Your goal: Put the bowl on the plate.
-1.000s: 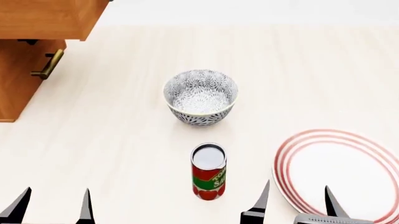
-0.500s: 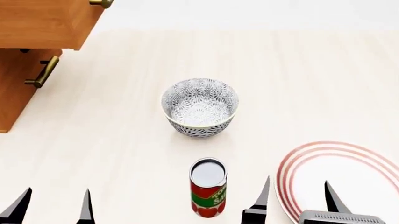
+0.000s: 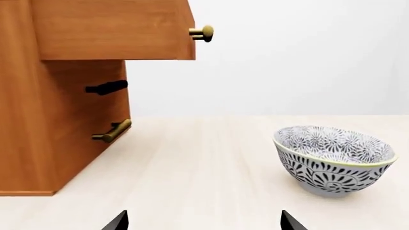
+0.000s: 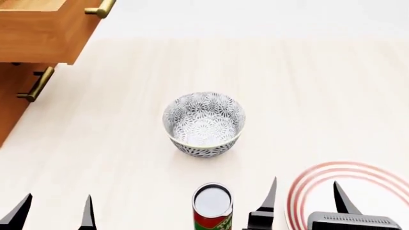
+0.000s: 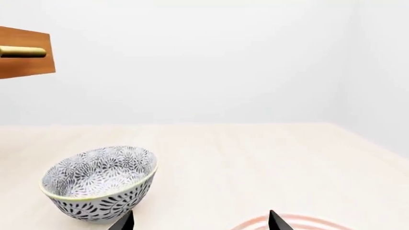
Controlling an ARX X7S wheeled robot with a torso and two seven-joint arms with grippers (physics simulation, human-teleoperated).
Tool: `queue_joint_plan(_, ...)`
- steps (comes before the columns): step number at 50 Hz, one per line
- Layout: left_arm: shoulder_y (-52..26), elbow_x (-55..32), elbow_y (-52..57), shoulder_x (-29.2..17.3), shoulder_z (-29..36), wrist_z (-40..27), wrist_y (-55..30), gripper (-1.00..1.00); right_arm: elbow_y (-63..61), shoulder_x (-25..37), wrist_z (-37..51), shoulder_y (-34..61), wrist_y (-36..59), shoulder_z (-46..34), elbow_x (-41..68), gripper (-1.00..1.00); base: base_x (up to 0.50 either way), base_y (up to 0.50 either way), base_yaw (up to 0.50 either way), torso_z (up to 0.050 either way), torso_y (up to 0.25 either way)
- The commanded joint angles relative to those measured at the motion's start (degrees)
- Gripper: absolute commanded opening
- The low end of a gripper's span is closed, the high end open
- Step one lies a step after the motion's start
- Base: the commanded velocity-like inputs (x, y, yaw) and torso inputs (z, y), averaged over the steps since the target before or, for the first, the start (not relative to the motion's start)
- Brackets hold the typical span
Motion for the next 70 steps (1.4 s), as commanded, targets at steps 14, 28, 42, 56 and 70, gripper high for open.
queue_joint_plan(14,0.0,-0.9,0.2,-0.7,0.6,-0.9,-0.1,1.0,-2.1,1.0,0.1,0.1,2.0,0.4,2.7,1.0,0.15,0.0,0.0,0.0,0.0)
queue_joint_plan(28,-0.3,-1.5,-0.7,-1.0,1.0,-1.2,0.4,1.0,-2.0,1.5,0.5,0.5,2.4,0.0,2.8,1.0,0.14,0.0,0.0,0.0,0.0)
queue_joint_plan(42,-0.2,-2.2,-0.3,-1.4,1.1,-1.6,0.4,1.0,-2.2,1.9,0.8,0.6,2.9,-0.2,3.3,1.0,0.14,0.0,0.0,0.0,0.0)
queue_joint_plan(56,-0.1,-2.6,-0.6,-1.8,1.4,-1.9,0.9,1.0,-1.8,2.1,1.7,1.0,3.9,-0.5,3.4,1.0,0.14,0.0,0.0,0.0,0.0)
queue_joint_plan(70,0.1,-3.2,0.3,-2.3,1.5,-2.4,0.4,1.0,-5.3,3.6,4.3,5.7,15.1,-1.6,3.7,1.0,0.01,0.0,0.0,0.0,0.0)
